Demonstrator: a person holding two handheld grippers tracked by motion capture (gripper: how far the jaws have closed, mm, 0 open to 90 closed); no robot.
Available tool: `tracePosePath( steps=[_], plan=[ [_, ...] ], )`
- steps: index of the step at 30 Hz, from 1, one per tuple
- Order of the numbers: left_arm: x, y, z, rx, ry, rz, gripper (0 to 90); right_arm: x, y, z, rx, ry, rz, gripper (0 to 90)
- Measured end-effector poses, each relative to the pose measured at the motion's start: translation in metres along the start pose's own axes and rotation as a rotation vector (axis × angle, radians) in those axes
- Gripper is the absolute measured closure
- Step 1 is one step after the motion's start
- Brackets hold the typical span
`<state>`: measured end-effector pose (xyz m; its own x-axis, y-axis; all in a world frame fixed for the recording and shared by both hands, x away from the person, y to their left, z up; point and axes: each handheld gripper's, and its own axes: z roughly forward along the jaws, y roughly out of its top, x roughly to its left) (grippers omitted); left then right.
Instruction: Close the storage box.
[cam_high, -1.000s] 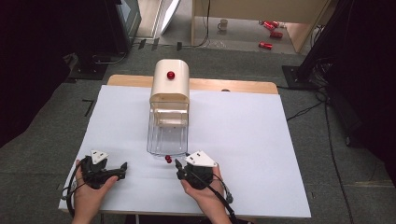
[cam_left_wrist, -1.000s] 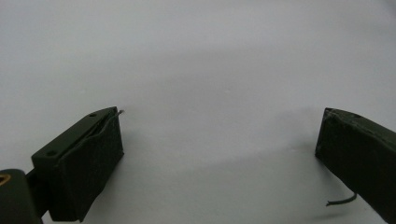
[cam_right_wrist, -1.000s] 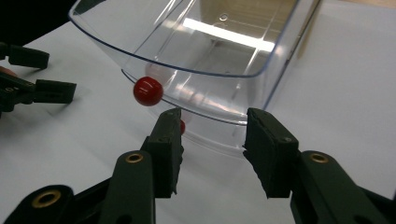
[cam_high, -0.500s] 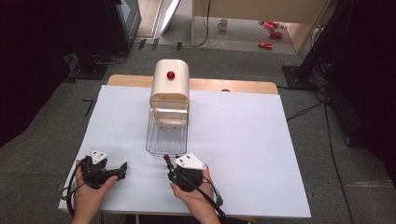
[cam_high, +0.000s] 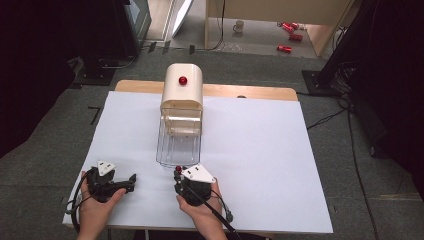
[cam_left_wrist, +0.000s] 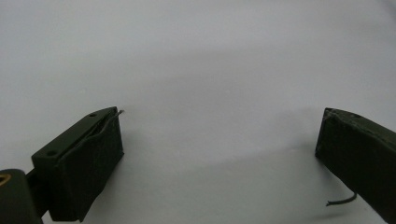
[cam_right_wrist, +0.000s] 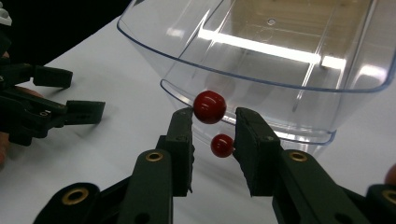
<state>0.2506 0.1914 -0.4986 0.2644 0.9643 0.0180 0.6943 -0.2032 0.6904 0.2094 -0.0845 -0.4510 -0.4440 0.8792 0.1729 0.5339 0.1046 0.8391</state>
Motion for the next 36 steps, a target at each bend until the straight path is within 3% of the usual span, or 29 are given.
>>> tracePosePath(
  steps=[7,20,36],
  plan=[
    [0.0,0.0,0.0,0.0,0.0,0.0,0.6,0.003,-0.001,0.005,0.006,-0.031,0.0,71.7],
    [0.0,0.0,0.0,0.0,0.0,0.001,0.6,-0.003,0.004,0.004,-0.007,-0.032,0.016,74.5],
    [0.0,0.0,0.0,0.0,0.001,0.001,0.6,-0.004,0.028,-0.002,-0.052,-0.036,0.004,75.1]
  ],
)
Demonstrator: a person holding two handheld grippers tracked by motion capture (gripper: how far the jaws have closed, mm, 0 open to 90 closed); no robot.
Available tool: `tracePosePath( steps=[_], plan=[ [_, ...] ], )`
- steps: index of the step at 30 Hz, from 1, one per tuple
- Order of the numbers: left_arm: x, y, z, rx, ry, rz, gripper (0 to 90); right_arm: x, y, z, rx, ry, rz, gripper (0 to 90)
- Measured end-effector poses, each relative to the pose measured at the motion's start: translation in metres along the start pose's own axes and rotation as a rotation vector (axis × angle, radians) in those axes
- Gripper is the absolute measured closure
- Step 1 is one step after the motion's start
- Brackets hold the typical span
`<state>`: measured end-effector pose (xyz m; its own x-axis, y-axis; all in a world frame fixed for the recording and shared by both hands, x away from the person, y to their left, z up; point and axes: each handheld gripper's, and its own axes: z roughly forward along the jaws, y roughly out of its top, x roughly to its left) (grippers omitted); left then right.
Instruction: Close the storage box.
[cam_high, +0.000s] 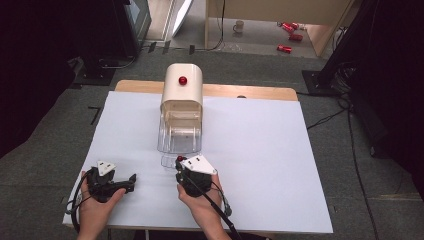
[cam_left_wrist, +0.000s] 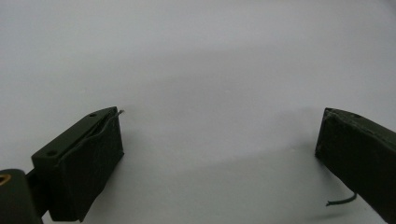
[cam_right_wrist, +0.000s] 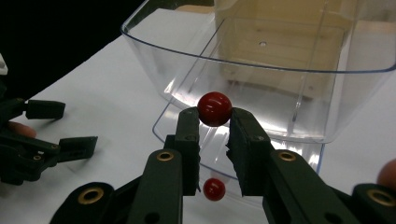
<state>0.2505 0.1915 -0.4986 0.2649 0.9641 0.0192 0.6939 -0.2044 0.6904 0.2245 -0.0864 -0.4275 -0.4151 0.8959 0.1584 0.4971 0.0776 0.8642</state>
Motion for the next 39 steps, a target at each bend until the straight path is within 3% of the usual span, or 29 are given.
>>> tracePosePath(
  steps=[14,39],
  plan=[
    [0.0,0.0,0.0,0.002,-0.001,0.0,0.6,-0.012,0.035,0.012,-0.013,-0.015,-0.006,75.0],
    [0.0,0.0,0.0,-0.002,0.0,-0.001,0.6,-0.027,0.064,0.048,0.01,-0.045,0.004,74.7]
  ],
)
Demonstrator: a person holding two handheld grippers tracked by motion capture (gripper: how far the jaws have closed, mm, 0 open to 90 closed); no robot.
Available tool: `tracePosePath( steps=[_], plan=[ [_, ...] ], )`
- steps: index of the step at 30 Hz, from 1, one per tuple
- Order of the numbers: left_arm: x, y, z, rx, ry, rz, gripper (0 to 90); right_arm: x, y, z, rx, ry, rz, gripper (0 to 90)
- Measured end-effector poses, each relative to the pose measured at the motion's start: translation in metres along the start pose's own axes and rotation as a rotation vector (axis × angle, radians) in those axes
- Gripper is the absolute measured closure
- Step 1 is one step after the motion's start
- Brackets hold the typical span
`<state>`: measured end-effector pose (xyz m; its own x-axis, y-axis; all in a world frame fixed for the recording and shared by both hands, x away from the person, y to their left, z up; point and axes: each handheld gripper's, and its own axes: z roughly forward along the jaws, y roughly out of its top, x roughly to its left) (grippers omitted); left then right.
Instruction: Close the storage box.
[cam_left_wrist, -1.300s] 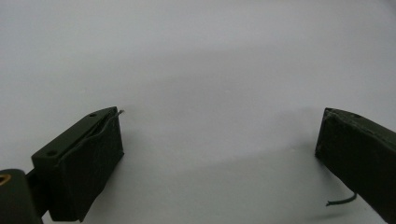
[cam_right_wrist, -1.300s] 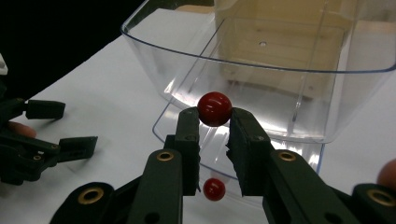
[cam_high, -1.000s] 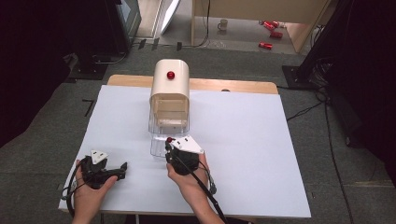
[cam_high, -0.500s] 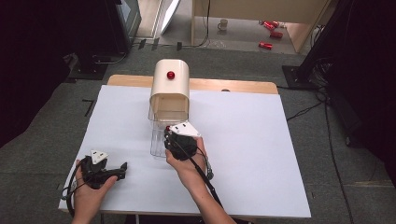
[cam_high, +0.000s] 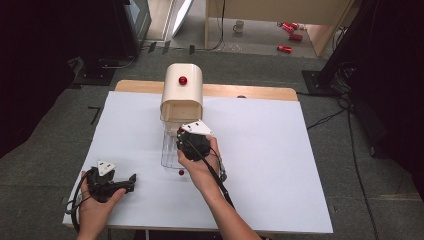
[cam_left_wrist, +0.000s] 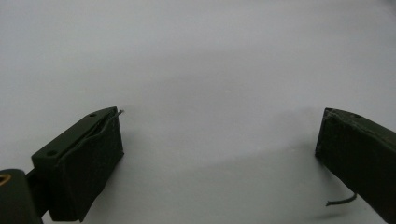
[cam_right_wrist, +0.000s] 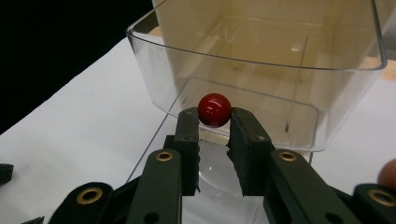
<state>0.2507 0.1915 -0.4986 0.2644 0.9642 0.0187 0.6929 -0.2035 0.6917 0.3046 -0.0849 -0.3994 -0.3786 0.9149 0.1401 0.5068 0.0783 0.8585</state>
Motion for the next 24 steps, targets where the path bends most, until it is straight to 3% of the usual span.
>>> tracePosePath(
  steps=[24],
  plan=[
    [0.0,0.0,0.0,0.001,0.0,0.0,0.6,-0.009,0.015,0.025,0.007,-0.017,-0.008,74.3]
  ],
)
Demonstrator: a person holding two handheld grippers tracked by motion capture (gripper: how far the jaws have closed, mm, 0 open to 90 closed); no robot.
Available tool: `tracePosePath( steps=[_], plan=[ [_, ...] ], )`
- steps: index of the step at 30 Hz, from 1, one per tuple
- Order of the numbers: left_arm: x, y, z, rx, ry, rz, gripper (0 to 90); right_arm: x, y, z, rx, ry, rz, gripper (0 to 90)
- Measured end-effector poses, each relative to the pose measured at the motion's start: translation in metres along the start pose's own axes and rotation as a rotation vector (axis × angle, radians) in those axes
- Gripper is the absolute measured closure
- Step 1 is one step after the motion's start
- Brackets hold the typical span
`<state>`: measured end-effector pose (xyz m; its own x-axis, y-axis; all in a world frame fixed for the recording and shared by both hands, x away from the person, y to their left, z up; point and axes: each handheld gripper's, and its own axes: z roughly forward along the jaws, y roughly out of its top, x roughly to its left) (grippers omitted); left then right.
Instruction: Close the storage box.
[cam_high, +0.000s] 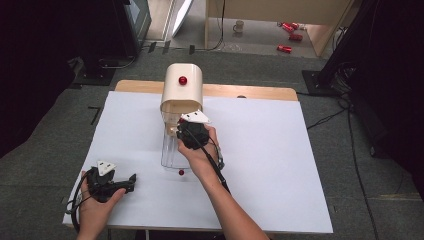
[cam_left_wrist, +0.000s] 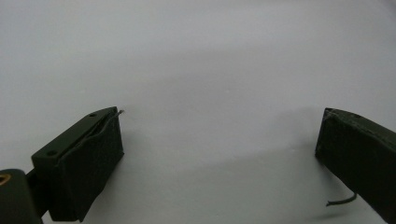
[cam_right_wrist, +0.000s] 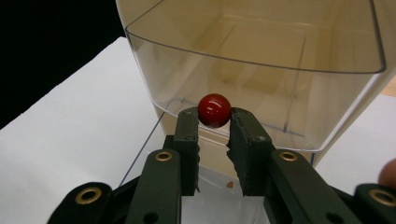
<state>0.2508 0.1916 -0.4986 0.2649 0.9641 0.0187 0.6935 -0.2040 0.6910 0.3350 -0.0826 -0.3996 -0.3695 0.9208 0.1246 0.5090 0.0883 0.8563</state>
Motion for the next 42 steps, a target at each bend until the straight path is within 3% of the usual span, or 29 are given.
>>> tracePosePath(
  steps=[5,7,10,14,16,17,23,30,42],
  plan=[
    [0.0,0.0,0.0,0.001,0.0,0.0,0.6,-0.001,0.0,0.0,0.001,0.002,-0.003,74.0],
    [0.0,0.0,0.0,0.0,0.0,0.0,0.6,0.0,0.0,-0.001,0.007,0.009,-0.002,69.5],
    [0.0,0.0,0.0,0.0,0.001,0.002,0.6,0.0,-0.002,-0.005,0.022,0.06,0.01,56.6],
    [0.0,0.0,0.0,0.0,0.001,0.002,0.6,0.004,-0.009,-0.015,0.05,0.081,0.004,24.4],
    [0.0,0.0,0.0,0.0,0.002,0.002,0.6,0.005,-0.011,-0.017,0.059,0.082,0.0,19.8],
    [0.0,0.0,0.0,0.0,0.001,0.002,0.6,0.008,-0.016,-0.022,0.072,0.111,-0.018,15.9],
    [0.0,0.0,0.0,0.001,0.001,0.003,0.6,0.014,-0.029,-0.038,0.086,0.13,-0.024,8.8],
    [0.0,0.0,0.0,-0.001,0.0,-0.002,0.6,0.015,-0.044,-0.051,0.083,0.123,-0.007,8.3],
    [0.0,0.0,0.0,0.001,0.001,0.001,0.6,0.031,-0.076,-0.073,0.076,0.136,-0.017,8.4]
  ],
)
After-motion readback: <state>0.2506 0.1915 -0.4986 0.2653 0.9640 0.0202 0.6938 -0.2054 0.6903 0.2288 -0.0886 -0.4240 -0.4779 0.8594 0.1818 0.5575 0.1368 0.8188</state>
